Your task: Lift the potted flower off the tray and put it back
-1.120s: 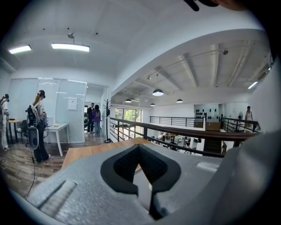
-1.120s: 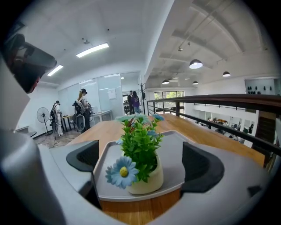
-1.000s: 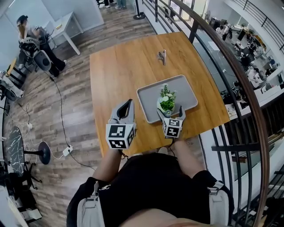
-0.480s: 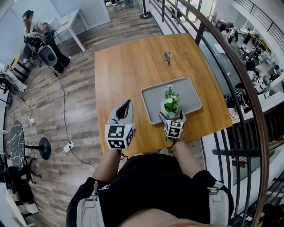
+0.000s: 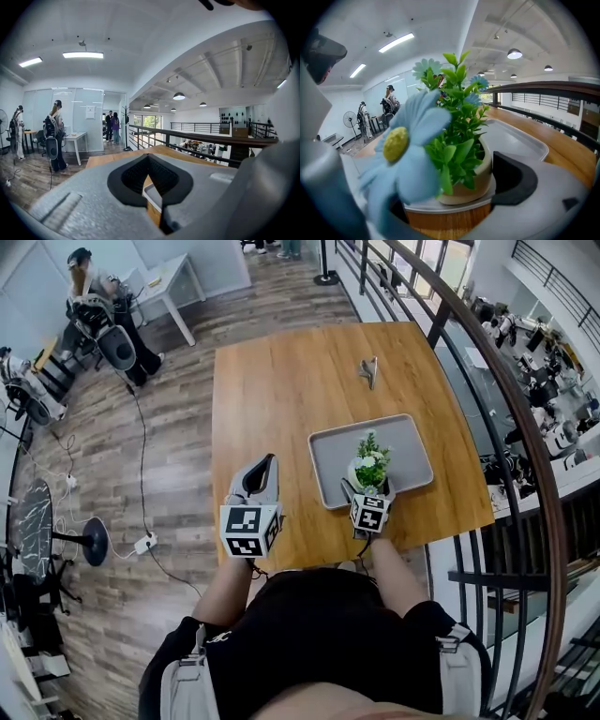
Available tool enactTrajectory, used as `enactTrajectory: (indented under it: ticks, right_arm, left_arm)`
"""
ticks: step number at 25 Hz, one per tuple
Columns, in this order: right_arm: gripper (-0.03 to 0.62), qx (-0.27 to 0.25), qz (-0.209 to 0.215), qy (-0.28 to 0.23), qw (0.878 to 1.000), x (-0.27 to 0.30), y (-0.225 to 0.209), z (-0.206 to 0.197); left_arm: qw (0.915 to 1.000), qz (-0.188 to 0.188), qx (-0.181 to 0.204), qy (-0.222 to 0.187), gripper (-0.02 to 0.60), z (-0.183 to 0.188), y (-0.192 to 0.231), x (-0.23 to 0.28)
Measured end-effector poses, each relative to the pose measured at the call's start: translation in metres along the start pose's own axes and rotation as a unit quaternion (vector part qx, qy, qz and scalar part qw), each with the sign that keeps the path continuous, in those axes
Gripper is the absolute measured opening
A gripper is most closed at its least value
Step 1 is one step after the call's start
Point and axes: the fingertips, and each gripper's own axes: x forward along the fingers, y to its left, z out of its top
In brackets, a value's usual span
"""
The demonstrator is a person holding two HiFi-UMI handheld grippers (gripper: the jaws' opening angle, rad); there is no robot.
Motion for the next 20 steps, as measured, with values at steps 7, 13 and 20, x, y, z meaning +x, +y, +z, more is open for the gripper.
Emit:
enactTrajectory:
  ticks: [7,13,20]
  right_arm:
    - [0.575,-0.003,-0.015,-0.007,1.000,0.014,-0.006,0.005]
    - [0.575,-0.030,-0.009,0.008,0.999,0.024,-0.009,0.000]
    - [0.574,-0.042,-0.002,0.034,0.999,0.039,-0.015,-0.014]
  left_arm:
    - [0.9999,0.016,0.002,0.002,0.012,-0.003,0.010,-0.005]
    - [0.9996,0.029,0.003,0.002,0.012,-0.003,0.019,-0.010]
    - [0.9990,0.045,-0.002,0.005,0.012,-0.009,0.026,-0.015]
